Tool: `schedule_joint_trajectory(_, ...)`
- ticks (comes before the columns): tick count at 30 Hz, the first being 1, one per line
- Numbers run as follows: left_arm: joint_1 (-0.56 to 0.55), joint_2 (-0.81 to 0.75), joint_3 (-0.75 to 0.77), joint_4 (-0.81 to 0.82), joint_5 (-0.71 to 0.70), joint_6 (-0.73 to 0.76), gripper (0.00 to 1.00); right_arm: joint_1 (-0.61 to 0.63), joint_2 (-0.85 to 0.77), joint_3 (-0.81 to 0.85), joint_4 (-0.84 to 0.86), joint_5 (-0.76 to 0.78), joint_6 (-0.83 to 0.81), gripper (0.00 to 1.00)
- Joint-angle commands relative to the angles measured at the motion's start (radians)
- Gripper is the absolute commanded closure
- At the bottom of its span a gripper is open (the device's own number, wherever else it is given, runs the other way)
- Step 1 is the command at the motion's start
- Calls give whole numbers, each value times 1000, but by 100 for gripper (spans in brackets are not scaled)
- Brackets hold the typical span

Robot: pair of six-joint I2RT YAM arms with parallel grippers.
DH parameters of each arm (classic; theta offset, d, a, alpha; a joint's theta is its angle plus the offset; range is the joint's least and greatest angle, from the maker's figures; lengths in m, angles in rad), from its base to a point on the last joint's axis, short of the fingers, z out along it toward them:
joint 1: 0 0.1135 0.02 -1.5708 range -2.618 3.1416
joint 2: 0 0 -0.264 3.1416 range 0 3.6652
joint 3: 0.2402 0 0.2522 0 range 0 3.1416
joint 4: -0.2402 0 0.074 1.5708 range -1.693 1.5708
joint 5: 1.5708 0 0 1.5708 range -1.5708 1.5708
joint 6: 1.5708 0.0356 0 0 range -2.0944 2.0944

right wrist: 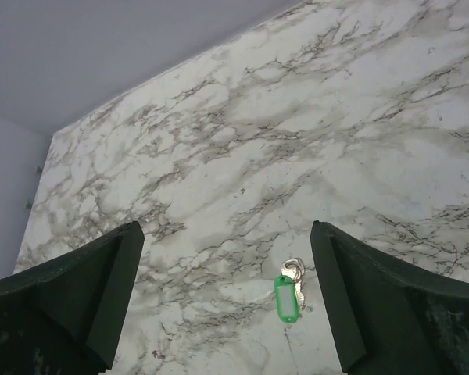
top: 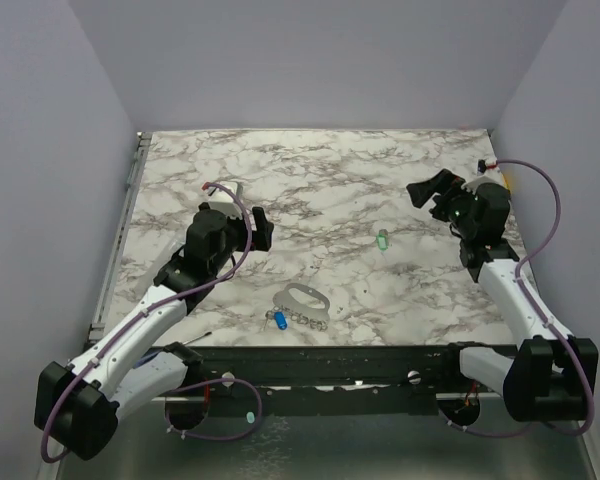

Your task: Put the keys on the keyring

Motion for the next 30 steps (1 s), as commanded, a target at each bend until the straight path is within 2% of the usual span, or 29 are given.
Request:
schedule_joint_trajectory(1, 3, 11, 0, 1, 2, -12, 1, 2, 24, 68, -131, -6, -22, 0)
schedule_joint_trajectory(8, 4, 4, -12, 13, 95, 35, 1, 2, 124, 210, -414, 11, -48, 0)
schedule_joint_trajectory(14, 2, 15, -23, 26, 134, 55, 1, 2, 86, 200, -471, 30, -36, 0)
schedule_joint_trajectory(20, -18, 47, -7, 4, 124, 21, 8, 73, 45, 228, -628, 130, -24, 0)
schedule_joint_trajectory(24, -86, 114, 41, -68, 76, -19, 14, 158, -5, 200, -662, 211, -6, 0)
schedule_joint_trajectory(27, -213, 149, 60, -118, -18, -42, 16, 241, -7, 184, -673, 278, 5, 0)
schedule_joint_trajectory(30, -315, 160, 65, -162, -102, -97, 20, 303, 9, 176, -677, 264, 16, 0)
